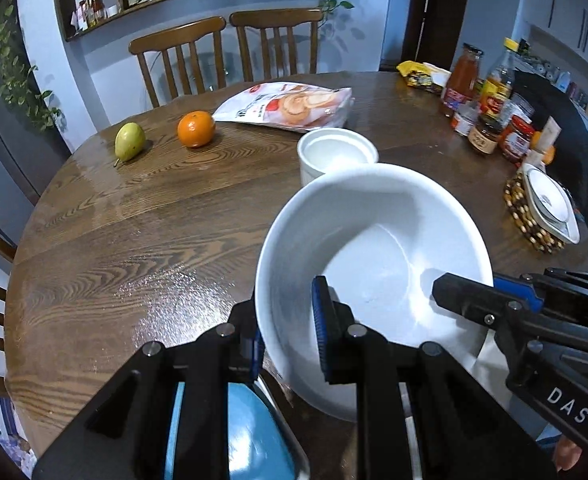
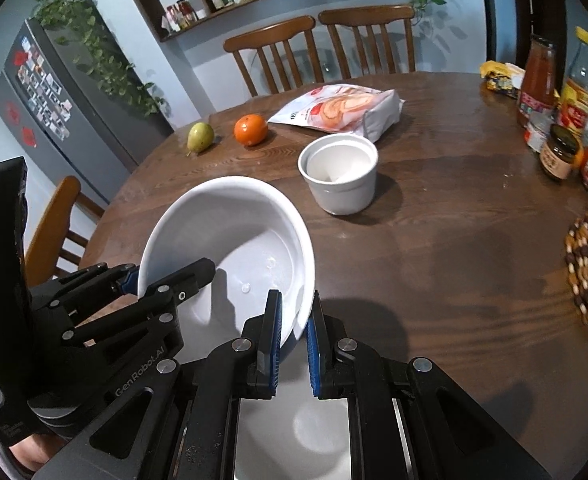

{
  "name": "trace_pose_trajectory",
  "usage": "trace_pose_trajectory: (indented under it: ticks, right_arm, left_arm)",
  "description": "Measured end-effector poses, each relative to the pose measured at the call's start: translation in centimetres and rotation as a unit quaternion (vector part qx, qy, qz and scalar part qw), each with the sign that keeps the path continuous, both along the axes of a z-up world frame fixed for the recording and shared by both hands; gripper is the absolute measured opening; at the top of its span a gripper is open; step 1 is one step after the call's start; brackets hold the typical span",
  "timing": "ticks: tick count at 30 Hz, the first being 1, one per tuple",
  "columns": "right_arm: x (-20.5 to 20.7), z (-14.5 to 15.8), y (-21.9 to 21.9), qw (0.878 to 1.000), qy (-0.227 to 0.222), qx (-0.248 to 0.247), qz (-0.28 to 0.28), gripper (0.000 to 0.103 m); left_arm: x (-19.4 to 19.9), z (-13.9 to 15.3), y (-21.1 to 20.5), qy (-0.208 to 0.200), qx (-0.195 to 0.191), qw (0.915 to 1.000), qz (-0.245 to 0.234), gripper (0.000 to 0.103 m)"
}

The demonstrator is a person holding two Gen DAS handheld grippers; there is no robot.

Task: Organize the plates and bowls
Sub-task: 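Carry the medium bowl and lower it into the large white bowl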

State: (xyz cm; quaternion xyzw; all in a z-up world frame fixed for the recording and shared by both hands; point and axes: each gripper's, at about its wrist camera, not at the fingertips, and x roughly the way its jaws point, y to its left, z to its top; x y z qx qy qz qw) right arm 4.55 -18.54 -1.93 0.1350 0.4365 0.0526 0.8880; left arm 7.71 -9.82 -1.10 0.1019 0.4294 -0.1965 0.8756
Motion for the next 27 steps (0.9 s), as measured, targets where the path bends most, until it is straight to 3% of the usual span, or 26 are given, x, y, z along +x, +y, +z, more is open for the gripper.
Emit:
trace_pose_trajectory:
  ticks: [10, 27]
  right_arm:
    - [-3.7, -0.3, -0.9, 1.000, 0.008, 0.000, -0.016, 0.012]
    - [-6.6, -3.8, -2.0, 0.997, 0.067, 0.016, -0.025, 0.013]
  left_arm:
    - [-3.5, -0.7, -0.9, 0.010, 0.001, 0.9996, -0.028, 0.018]
    - [-6.2, -3.9, -2.9, 0.048, 0.035, 0.9961, -0.065, 0.019]
